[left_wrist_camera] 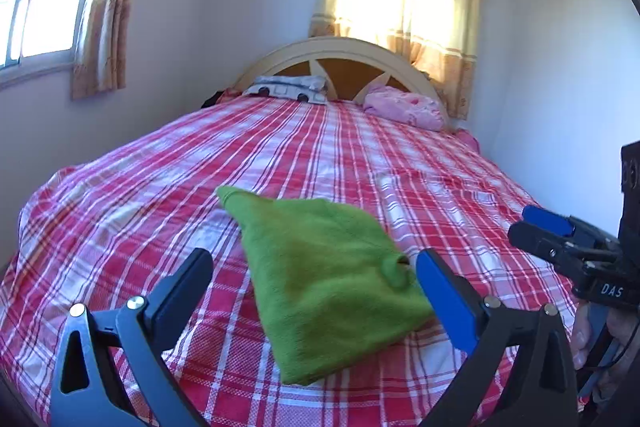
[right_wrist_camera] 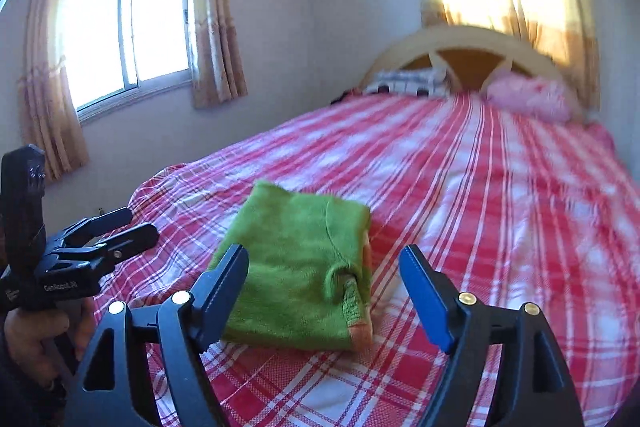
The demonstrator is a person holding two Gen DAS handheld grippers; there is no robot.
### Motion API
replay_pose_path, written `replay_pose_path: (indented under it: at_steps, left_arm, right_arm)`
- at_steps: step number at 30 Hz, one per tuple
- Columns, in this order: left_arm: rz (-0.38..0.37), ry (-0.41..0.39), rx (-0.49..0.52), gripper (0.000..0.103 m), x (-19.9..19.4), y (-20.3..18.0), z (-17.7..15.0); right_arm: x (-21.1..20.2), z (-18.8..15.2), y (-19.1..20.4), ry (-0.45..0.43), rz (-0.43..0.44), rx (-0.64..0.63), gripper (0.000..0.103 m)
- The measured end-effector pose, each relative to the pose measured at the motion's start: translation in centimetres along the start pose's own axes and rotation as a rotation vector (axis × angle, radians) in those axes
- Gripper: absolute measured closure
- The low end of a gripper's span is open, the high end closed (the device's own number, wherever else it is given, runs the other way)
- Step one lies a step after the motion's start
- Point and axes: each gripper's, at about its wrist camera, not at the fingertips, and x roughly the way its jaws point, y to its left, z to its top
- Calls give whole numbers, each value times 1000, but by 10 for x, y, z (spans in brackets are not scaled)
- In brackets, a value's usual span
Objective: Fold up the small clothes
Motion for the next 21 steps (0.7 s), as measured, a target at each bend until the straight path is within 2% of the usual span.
replay_pose_path:
  at_steps: [6,21]
  left_arm:
    - [-12,-23,-3,0,-8,-2,5]
    - [-1,-26,16,0,-12,-8,3]
  right_arm:
    - [-21,4,13,-54,-4,-28,23]
    - [-26,-2,17,-53,-15,-40,23]
